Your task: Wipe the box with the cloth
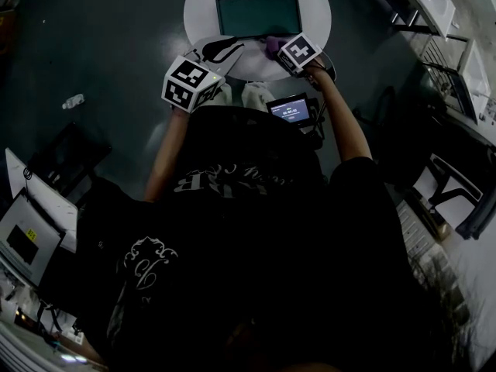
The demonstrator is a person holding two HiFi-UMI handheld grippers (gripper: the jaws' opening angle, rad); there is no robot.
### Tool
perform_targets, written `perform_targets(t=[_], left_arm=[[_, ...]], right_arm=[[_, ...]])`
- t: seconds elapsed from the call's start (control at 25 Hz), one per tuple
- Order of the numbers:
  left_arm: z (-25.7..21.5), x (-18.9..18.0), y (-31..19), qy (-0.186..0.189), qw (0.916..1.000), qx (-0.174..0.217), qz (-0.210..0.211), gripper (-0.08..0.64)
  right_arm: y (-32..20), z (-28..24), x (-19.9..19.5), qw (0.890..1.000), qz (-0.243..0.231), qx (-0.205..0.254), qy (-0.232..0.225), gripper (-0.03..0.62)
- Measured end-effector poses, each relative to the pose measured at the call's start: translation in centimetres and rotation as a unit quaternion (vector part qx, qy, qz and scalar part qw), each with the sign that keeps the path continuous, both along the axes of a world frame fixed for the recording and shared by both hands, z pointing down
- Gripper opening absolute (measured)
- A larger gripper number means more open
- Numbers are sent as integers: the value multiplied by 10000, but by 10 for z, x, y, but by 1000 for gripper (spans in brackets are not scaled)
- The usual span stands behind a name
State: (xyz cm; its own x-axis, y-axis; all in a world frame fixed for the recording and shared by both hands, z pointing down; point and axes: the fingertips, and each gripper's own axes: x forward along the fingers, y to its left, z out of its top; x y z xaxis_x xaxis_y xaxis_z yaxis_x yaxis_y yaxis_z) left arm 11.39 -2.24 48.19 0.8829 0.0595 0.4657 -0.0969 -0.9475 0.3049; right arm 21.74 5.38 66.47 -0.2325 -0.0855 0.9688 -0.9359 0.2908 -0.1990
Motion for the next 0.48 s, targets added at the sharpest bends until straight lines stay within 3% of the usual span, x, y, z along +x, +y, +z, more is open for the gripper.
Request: perform_targets(t=[0.48], left_arm=[[-1, 58, 24, 38, 10000, 6, -22, 72]], right_arm=[[40, 3, 83, 9992, 330, -213, 53, 110]])
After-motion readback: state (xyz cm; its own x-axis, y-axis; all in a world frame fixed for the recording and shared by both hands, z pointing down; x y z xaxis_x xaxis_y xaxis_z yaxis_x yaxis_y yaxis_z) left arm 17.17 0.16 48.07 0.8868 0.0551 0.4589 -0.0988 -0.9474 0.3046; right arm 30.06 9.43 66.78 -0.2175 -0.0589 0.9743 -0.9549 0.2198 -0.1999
